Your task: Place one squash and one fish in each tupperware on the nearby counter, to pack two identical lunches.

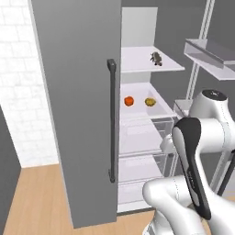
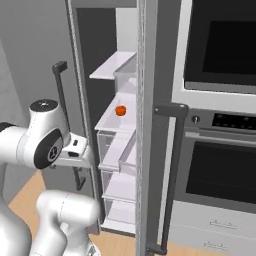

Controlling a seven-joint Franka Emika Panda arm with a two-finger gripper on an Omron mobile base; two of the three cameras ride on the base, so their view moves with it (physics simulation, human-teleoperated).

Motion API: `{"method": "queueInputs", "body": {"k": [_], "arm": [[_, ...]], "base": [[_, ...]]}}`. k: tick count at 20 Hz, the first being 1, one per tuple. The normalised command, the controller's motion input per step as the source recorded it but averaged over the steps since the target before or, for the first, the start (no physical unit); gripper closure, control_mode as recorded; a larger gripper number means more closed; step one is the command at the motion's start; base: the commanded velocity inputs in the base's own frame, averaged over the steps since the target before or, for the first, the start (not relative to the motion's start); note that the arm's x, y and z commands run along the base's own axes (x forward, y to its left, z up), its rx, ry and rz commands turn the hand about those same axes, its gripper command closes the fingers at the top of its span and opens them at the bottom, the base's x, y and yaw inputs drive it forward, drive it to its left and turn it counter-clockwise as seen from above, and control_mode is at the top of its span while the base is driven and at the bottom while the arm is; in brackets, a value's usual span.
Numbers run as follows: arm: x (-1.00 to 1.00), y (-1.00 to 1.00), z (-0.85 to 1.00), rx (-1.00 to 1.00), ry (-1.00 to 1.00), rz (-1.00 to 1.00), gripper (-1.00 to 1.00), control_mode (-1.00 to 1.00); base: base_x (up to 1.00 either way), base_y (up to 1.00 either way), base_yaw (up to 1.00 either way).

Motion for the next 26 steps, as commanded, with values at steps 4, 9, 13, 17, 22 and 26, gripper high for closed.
{"method": "queueInputs", "body": {"k": [4,9,13,17,22,26], "arm": [[0.0,0.0,0.0,0.0,0.0,0.0,-1.0,1.0],[0.0,0.0,0.0,0.0,0.0,0.0,-1.0,1.0],[0.0,0.0,0.0,0.0,0.0,0.0,-1.0,1.0],[0.0,0.0,0.0,0.0,0.0,0.0,-1.0,1.0],[0.0,0.0,0.0,0.0,0.0,0.0,-1.0,1.0],[0.0,0.0,0.0,0.0,0.0,0.0,-1.0,1.0]], "base": [[0.68,0.0,-0.09],[0.27,0.0,-0.19],[0.05,0.16,-0.25],[0.11,0.18,-0.21],[0.37,-0.01,-0.04],[0.53,-0.01,0.0]]}}
